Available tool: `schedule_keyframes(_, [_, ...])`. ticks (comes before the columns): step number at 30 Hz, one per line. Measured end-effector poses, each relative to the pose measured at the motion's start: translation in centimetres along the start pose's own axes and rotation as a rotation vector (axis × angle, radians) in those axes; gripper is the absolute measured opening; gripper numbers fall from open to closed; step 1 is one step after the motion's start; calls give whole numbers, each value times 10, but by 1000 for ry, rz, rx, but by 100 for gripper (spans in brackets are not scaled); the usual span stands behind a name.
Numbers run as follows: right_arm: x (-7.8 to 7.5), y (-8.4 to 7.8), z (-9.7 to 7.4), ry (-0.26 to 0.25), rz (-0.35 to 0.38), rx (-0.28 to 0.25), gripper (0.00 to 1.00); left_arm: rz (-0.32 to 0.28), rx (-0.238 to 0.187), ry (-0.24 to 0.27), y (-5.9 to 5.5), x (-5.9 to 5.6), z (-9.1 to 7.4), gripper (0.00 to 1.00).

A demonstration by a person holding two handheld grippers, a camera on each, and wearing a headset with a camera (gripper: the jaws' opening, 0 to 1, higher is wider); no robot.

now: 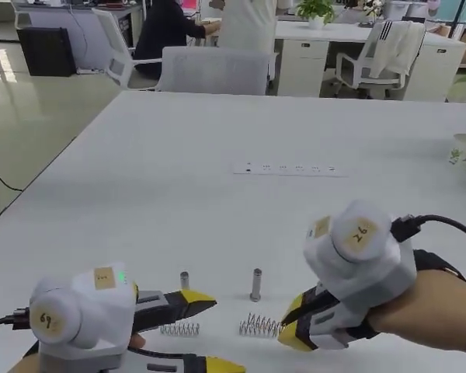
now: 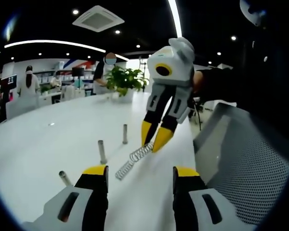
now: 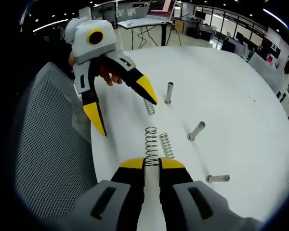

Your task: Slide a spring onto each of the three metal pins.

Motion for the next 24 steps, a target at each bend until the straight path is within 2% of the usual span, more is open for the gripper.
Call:
schedule_keyframes(4, [5, 2, 1, 37, -18, 4, 8, 25, -7, -24, 4, -3, 3, 42])
schedule_keyframes(12, [14, 8, 5, 91, -72, 16, 8, 57, -3, -68, 4, -8, 5, 30])
schedule_keyframes(24, [22, 10, 6, 129, -120, 43, 8, 102, 12, -120, 1, -16, 7, 13])
Point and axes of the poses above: the centre of the closed fingertips' face, and the gripper's own axes: z roughly forward along the fingers, x roughly to its left, y roughly out of its top, the point moved 8 cm from there along -z, roughly backward along the fingers, and after that the axes turned 12 degrees about y, right-handed, at the moved point
